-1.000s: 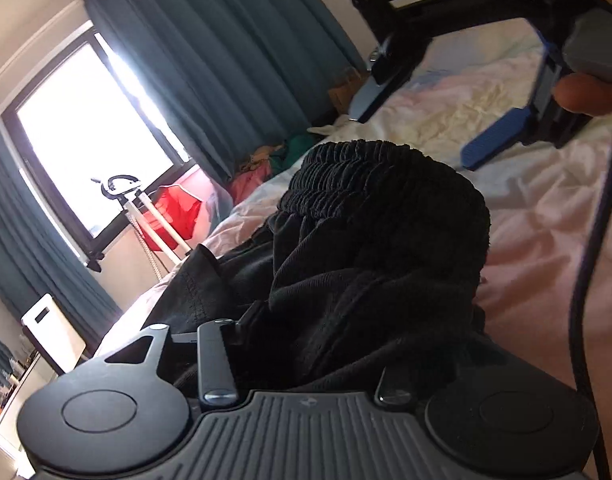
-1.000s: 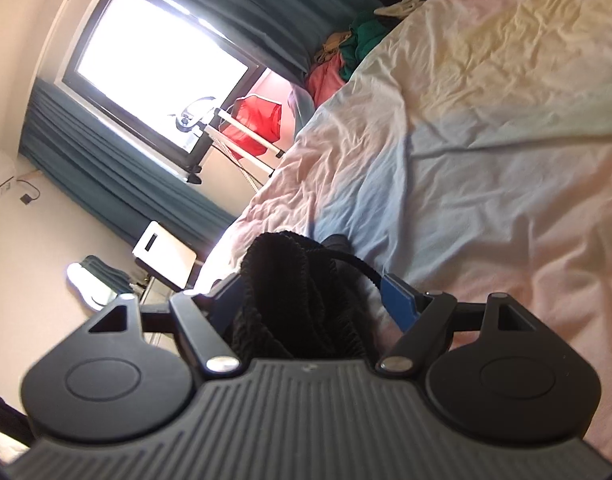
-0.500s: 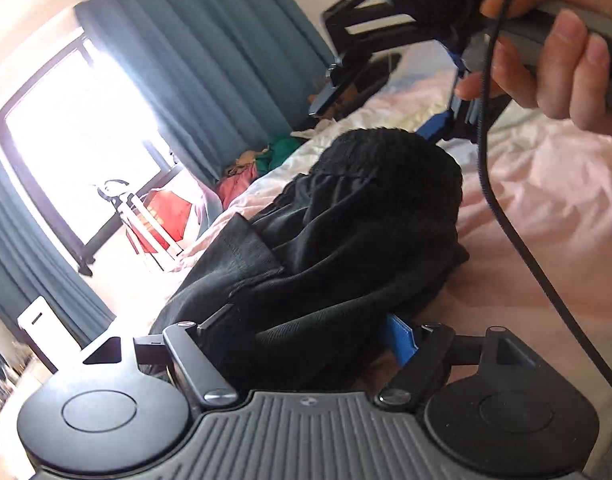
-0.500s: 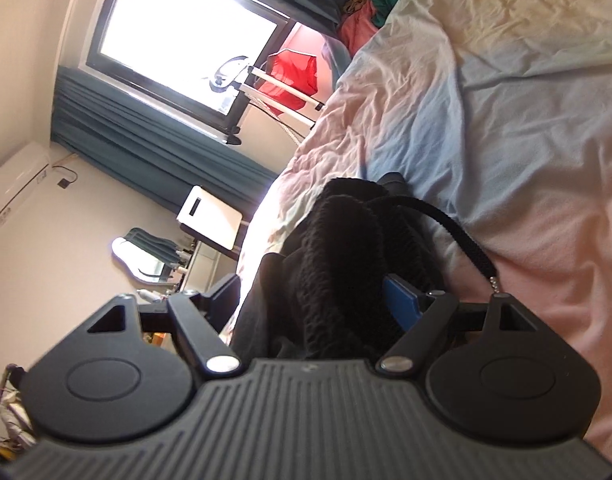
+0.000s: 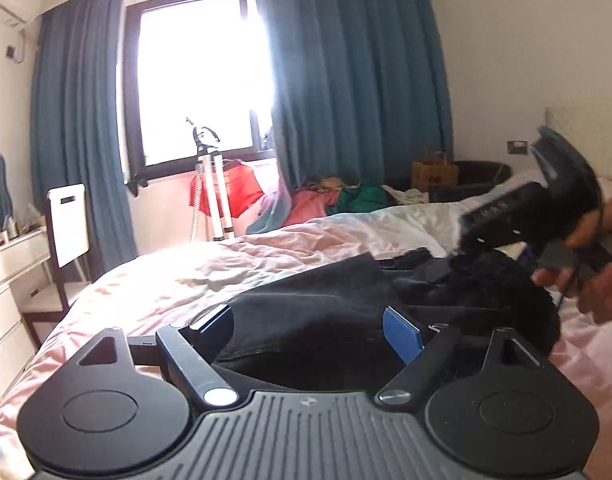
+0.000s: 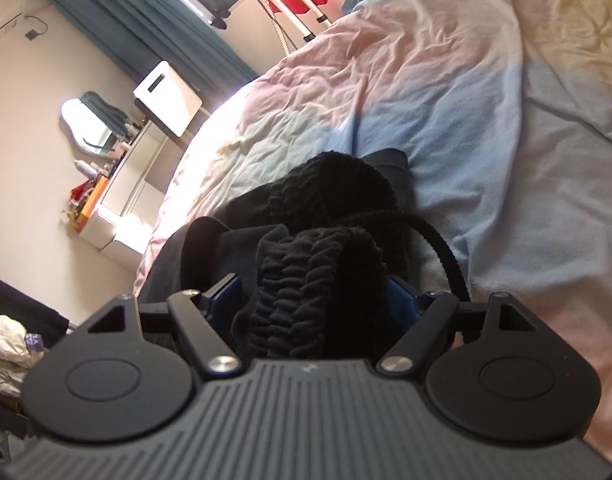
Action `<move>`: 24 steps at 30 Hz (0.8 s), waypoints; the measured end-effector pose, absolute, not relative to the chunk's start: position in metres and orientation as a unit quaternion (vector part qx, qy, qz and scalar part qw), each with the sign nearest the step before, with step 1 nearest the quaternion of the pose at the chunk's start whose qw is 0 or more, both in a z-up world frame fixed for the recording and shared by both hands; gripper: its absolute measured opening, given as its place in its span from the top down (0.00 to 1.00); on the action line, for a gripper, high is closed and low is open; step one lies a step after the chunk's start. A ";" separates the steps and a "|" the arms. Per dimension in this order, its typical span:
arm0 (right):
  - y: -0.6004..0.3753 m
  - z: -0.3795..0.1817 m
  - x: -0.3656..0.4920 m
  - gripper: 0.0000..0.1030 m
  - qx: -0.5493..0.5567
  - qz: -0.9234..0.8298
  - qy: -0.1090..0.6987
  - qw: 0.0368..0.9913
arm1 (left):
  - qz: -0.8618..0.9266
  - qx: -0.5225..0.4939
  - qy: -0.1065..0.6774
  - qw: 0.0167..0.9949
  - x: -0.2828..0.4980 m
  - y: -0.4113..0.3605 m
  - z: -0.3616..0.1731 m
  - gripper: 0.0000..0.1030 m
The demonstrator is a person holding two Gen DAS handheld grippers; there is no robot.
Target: Fold clothes
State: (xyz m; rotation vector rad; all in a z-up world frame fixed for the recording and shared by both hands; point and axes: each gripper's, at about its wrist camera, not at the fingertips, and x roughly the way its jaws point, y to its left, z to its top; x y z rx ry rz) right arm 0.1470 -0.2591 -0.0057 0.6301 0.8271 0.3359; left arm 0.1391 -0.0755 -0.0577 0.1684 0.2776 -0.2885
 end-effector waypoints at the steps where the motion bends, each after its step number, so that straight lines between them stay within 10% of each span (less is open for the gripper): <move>1: -0.260 -0.004 0.141 0.24 0.299 0.155 0.389 0.858 | -0.131 0.073 0.146 0.978 0.136 -0.070 -0.053 0.19; 18: -0.312 0.010 0.104 0.27 0.449 0.202 0.307 0.814 | -0.074 0.036 0.186 0.979 0.115 -0.032 -0.049 0.19; 24: -0.294 -0.015 0.137 0.74 0.459 0.197 0.355 0.790 | -0.067 0.027 0.174 0.982 0.108 -0.024 -0.047 0.18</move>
